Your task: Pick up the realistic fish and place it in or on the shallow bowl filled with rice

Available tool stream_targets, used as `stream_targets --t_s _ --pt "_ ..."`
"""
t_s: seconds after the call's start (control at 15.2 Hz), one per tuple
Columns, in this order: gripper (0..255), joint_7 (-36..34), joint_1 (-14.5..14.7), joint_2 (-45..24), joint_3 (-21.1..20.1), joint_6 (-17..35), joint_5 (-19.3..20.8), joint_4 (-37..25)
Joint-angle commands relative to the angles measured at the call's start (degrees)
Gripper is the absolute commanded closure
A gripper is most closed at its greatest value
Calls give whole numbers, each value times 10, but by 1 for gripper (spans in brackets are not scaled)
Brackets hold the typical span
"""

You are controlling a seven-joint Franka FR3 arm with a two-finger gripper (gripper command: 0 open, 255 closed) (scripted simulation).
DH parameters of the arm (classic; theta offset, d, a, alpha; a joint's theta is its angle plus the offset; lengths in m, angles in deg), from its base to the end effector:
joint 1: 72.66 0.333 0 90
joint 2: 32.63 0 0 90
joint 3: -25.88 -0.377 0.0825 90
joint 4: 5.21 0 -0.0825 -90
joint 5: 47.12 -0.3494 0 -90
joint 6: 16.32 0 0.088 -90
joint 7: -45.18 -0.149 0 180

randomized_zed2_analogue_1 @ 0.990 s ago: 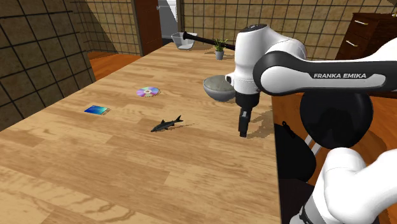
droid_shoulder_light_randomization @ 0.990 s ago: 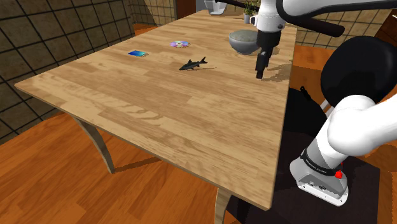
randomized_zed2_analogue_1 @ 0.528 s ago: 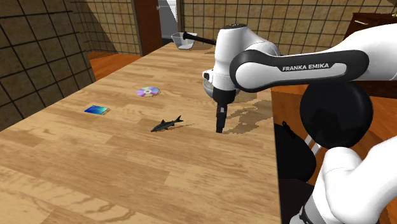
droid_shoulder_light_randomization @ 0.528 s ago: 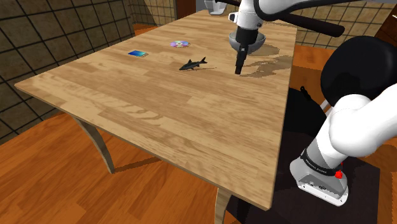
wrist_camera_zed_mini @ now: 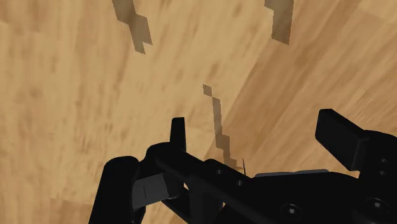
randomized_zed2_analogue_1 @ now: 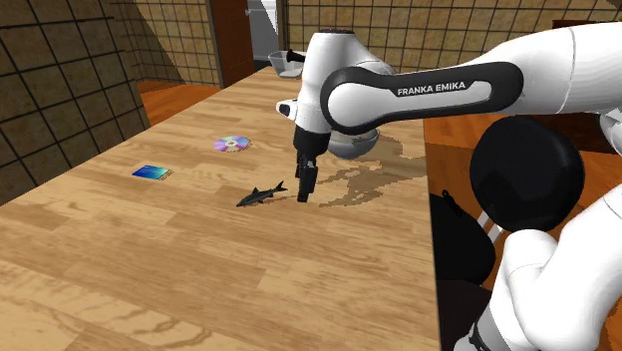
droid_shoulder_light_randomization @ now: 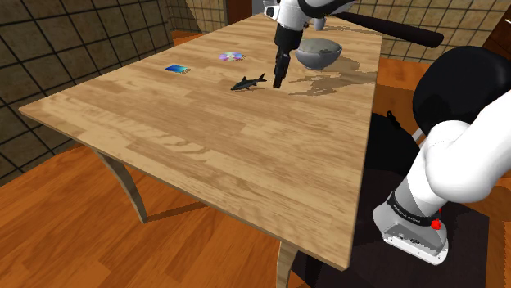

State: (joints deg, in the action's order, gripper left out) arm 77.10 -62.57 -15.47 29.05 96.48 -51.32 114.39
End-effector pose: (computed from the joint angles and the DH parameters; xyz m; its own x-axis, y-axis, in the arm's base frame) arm 0.4364 0.0574 0.5923 0.7753 0.5999 0.1974 0.6087 -0.7931 0.0196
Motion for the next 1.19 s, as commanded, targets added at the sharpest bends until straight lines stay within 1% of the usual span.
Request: stream_targets --t_s 0.0,0.26,0.33,0.79,1.12 --pt "0 36 11 -26 4 14 -19 -28" --pt "0 100 30 -78 7 31 -58 -92" --pt "0 102 31 -80 6 32 -60 -94" --pt "0 105 34 -101 2 86 -65 -61" --pt "0 105 34 -101 2 86 -65 -61"
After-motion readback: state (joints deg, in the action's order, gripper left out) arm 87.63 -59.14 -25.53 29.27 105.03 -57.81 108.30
